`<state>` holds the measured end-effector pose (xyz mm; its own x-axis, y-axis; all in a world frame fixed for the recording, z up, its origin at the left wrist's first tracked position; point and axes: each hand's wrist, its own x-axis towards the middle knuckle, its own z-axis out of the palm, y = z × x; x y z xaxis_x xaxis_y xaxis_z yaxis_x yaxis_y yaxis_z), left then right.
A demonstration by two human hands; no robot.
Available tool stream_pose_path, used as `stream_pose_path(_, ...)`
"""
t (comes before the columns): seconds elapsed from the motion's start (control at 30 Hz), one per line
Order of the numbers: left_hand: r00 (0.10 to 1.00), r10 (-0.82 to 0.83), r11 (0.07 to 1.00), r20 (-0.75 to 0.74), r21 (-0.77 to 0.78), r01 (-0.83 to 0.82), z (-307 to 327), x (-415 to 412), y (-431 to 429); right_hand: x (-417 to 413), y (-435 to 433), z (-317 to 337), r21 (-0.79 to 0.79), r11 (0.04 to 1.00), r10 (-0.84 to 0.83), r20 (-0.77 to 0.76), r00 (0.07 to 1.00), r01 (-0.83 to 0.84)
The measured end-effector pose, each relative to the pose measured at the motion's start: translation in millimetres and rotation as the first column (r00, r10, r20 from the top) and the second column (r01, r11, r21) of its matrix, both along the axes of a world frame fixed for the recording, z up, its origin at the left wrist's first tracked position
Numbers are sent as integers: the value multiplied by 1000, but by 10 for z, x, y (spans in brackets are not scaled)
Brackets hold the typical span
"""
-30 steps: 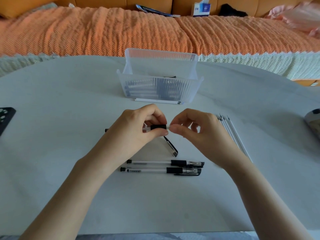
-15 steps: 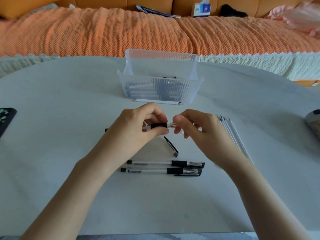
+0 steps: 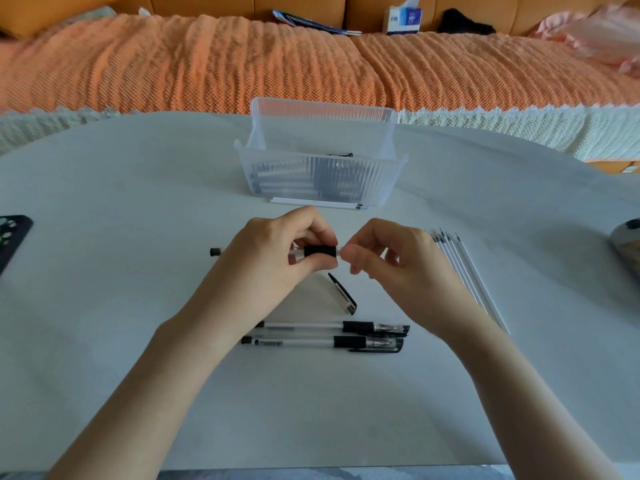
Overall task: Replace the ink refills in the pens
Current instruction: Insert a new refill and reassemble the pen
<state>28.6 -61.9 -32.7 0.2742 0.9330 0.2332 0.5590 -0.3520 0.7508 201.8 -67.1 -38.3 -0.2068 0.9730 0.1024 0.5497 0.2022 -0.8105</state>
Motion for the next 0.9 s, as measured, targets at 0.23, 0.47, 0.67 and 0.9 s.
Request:
stream_pose_path(0.23, 999, -9, 998, -45, 60, 12, 8, -19, 5, 6, 1, 27, -23, 1000, -2, -64, 998, 0)
stream_pose_path(0.47, 999, 11, 997, -36, -75, -14, 42, -160, 54, 42, 13, -1, 10, 999, -35, -35, 999, 36)
stream_pose_path(0.67, 996, 85, 996, -15, -4, -85, 45, -171, 55, 42, 23, -6, -20, 998, -66, -61, 996, 64)
stream_pose_path(0.9, 985, 166, 986, -54, 22, -165, 52, -313, 110, 65, -14, -80, -12, 998, 63, 374, 925, -62)
